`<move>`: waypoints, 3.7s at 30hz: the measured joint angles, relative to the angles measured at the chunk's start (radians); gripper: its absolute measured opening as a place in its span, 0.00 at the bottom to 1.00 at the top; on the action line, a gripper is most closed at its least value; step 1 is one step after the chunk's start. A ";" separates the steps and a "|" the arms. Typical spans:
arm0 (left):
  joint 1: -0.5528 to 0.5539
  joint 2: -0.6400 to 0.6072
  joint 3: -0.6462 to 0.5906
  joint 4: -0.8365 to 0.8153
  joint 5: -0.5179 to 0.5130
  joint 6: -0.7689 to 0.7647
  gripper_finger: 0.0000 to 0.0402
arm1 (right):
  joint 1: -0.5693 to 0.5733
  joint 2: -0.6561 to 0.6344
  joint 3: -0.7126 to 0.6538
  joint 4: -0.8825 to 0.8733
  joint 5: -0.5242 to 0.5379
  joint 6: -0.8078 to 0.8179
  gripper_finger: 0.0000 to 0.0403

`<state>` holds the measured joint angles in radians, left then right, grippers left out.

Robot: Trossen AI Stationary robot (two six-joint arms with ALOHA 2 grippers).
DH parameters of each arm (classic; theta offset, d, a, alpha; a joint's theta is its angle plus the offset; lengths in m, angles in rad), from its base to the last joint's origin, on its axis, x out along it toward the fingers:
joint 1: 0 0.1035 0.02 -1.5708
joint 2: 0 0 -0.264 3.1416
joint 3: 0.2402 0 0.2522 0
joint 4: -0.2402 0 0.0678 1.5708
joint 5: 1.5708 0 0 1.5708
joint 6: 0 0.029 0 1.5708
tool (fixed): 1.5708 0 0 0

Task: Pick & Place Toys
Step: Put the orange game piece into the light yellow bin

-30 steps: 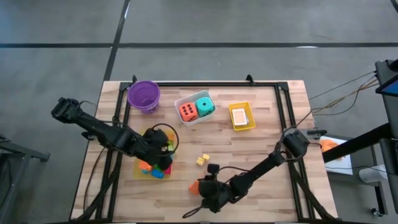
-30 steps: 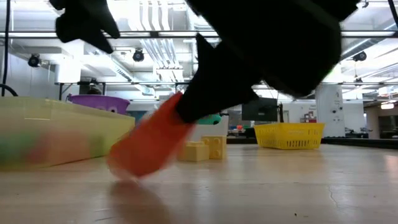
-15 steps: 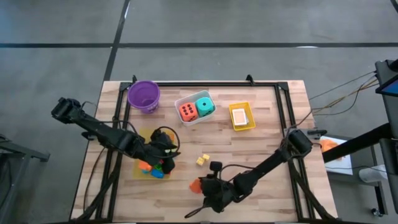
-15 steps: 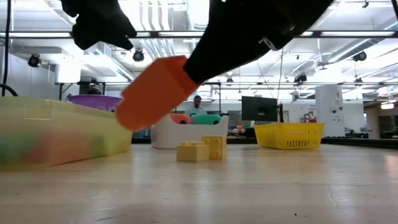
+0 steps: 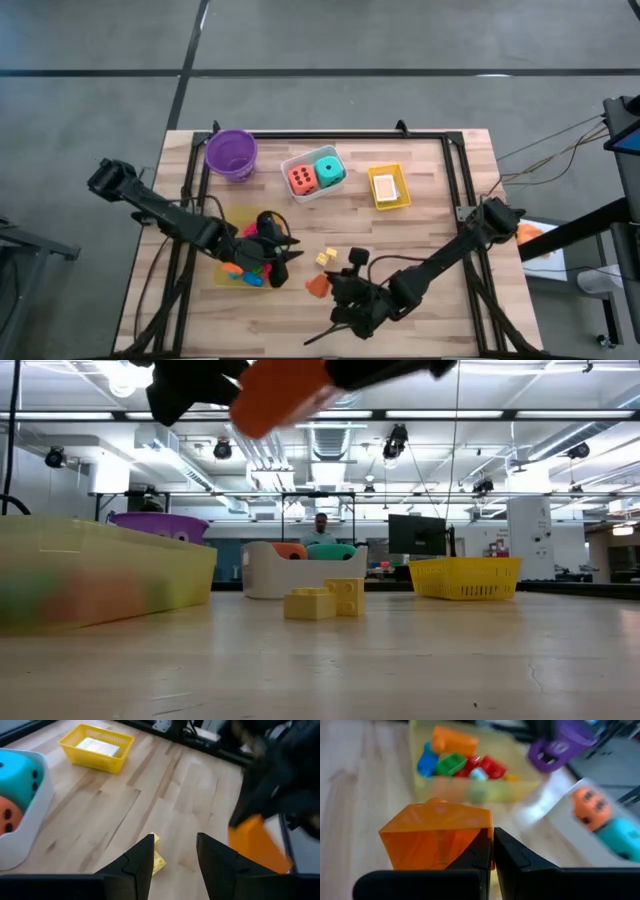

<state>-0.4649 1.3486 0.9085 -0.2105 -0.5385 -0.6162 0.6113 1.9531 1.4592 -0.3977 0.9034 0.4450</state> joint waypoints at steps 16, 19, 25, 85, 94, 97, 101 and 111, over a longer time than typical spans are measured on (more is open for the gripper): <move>0.014 0.138 0.002 0.369 0.032 0.071 0.37 | 0.007 -0.089 -0.003 -0.287 -0.040 -0.004 0.02; 0.046 0.138 0.013 0.369 0.131 0.010 0.41 | 0.006 -0.093 -0.003 -0.303 -0.034 0.011 0.02; 0.091 0.137 0.016 0.366 0.296 -0.198 0.60 | 0.008 -0.093 0.017 -0.303 0.021 -0.090 0.02; 0.070 0.127 0.016 0.820 0.635 0.096 0.66 | 0.025 -0.093 0.380 -0.036 0.087 -0.839 0.02; 0.071 0.128 0.016 0.816 0.632 0.086 0.29 | 0.026 -0.093 0.380 -0.032 0.088 -0.842 0.02; 0.071 0.128 0.016 0.816 0.632 0.086 0.29 | 0.026 -0.093 0.380 -0.032 0.088 -0.841 0.02; 0.071 0.128 0.016 0.816 0.635 0.074 0.29 | 0.026 -0.093 0.380 -0.032 0.088 -0.839 0.02; 0.070 0.127 0.016 0.816 0.639 0.059 0.29 | 0.025 -0.093 0.409 -0.082 0.062 -0.700 0.21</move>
<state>-0.3950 1.4757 0.9245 0.6056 0.1005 -0.5575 0.6365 1.8599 1.8680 -0.4801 0.9651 -0.2548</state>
